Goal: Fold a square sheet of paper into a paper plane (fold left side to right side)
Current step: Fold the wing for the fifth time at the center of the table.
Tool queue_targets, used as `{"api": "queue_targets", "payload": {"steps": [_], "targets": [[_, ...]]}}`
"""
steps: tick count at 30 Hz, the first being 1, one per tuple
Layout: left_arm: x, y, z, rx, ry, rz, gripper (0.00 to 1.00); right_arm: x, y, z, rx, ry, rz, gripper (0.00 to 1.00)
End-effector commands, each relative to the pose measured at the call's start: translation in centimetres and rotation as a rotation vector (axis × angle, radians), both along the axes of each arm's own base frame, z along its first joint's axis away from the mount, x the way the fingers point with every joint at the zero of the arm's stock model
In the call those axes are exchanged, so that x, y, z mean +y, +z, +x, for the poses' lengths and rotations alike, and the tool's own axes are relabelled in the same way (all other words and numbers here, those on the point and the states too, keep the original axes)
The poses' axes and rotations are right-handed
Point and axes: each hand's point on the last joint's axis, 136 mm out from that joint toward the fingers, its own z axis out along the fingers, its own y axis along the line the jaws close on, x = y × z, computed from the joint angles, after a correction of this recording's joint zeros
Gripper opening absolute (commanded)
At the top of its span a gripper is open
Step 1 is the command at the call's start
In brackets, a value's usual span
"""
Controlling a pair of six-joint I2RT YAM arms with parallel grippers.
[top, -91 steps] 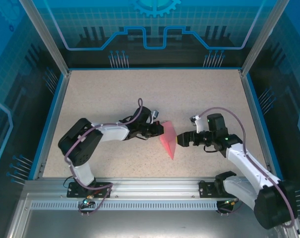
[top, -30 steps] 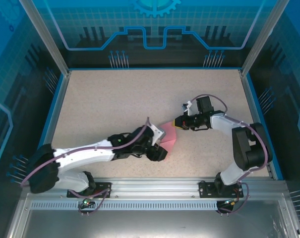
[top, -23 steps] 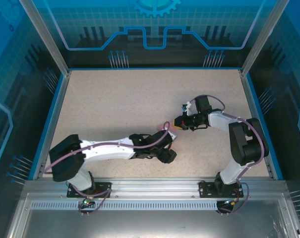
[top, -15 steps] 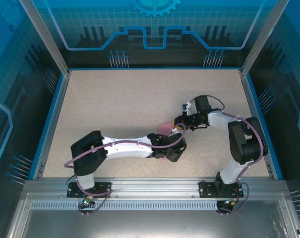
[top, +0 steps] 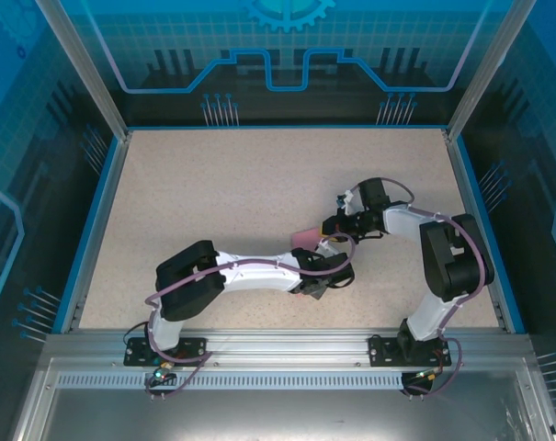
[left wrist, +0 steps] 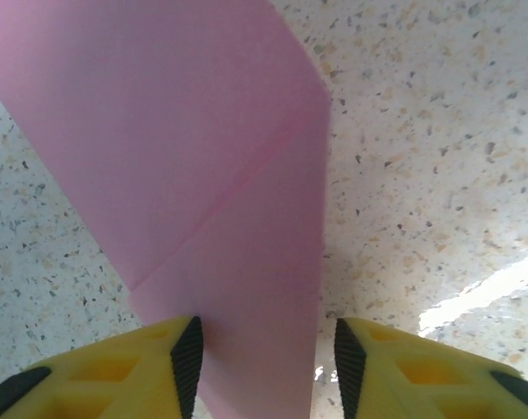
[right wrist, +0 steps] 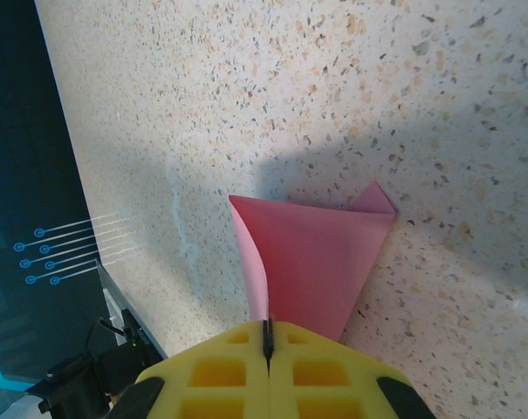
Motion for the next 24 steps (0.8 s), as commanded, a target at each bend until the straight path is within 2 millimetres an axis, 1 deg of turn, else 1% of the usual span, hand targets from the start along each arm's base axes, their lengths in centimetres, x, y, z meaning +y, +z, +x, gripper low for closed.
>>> {"api": "queue_targets", "payload": {"steps": [1, 7, 16, 24], "targets": [[0.3, 0.0, 0.1, -0.009, 0.002, 0.042, 0.42, 0.6, -0.2, 0.0, 0.018, 0.015, -0.011, 0.00], [0.2, -0.5, 0.0, -0.001, -0.007, 0.049, 0.33, 0.6, -0.5, 0.0, 0.024, 0.017, -0.024, 0.00], [-0.2, -1.1, -0.2, 0.018, -0.021, 0.055, 0.23, 0.7, -0.8, 0.0, 0.029, 0.021, -0.041, 0.00], [-0.7, -1.5, -0.5, 0.042, -0.041, 0.046, 0.18, 0.6, -0.9, 0.1, 0.026, 0.021, -0.050, 0.00]]}}
